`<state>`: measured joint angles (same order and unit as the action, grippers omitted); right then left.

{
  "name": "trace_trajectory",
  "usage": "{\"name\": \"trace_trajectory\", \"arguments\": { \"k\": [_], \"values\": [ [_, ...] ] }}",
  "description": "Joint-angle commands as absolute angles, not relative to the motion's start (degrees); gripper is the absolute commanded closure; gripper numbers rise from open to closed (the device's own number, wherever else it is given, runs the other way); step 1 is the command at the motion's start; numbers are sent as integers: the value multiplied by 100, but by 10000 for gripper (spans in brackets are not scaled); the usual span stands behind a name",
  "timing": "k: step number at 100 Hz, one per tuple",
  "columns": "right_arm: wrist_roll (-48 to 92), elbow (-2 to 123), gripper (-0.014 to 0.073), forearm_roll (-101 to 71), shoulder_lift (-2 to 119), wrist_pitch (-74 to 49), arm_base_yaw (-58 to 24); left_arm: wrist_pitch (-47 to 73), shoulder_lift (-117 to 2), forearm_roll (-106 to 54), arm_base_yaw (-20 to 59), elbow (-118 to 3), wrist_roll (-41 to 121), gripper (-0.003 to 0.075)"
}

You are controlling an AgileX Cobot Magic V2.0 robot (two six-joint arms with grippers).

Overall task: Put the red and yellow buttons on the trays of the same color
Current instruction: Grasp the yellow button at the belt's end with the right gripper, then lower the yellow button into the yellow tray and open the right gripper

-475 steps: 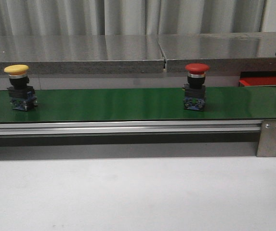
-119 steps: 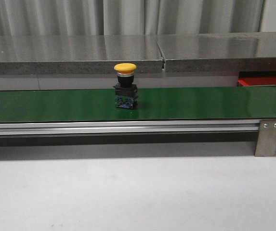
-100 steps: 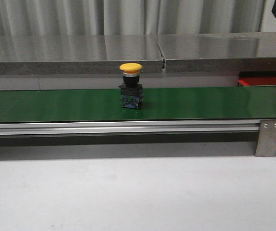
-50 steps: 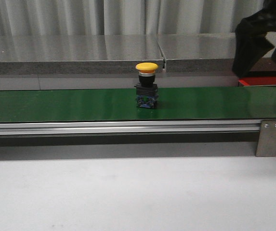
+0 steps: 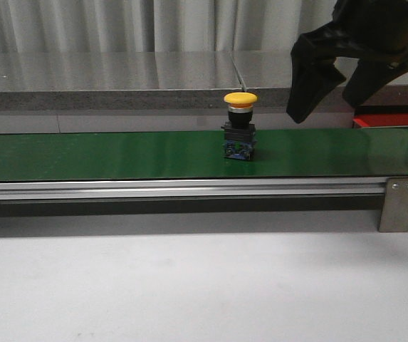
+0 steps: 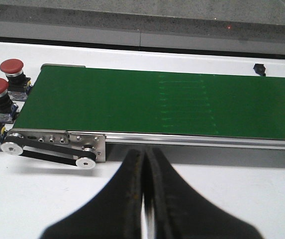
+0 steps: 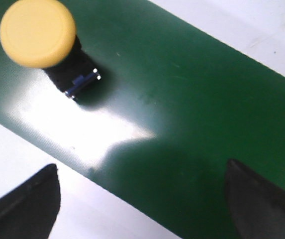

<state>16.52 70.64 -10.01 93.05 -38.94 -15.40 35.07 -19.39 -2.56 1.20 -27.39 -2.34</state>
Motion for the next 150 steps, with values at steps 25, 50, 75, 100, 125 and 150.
{"name": "trace_trajectory", "arguments": {
  "k": [25,50,75,100,125,150],
  "values": [
    [2357,7694,-61,-1854,9571,-3735,-1540,3088,-1973,-304,156,-2899,-253,739],
    [2933,7992,-61,-2274,9866,-3594,-1540,3088,-1973,-304,156,-2899,-253,739],
    [2946,8137,19,-2176,10114,-3449,-1540,3088,-1973,-304,156,-2899,-253,739],
    [2941,8137,433,-2051,10153,-3558,-1523,3088,-1973,-304,156,-2899,-253,739],
    [2593,8137,454,-1828,9678,-3897,-1220,3088,-1973,-304,156,-2899,-253,739],
    [1940,8018,454,-1340,8859,-4334,-323,3088,-1973,-304,156,-2899,-253,739]
  ]
}}
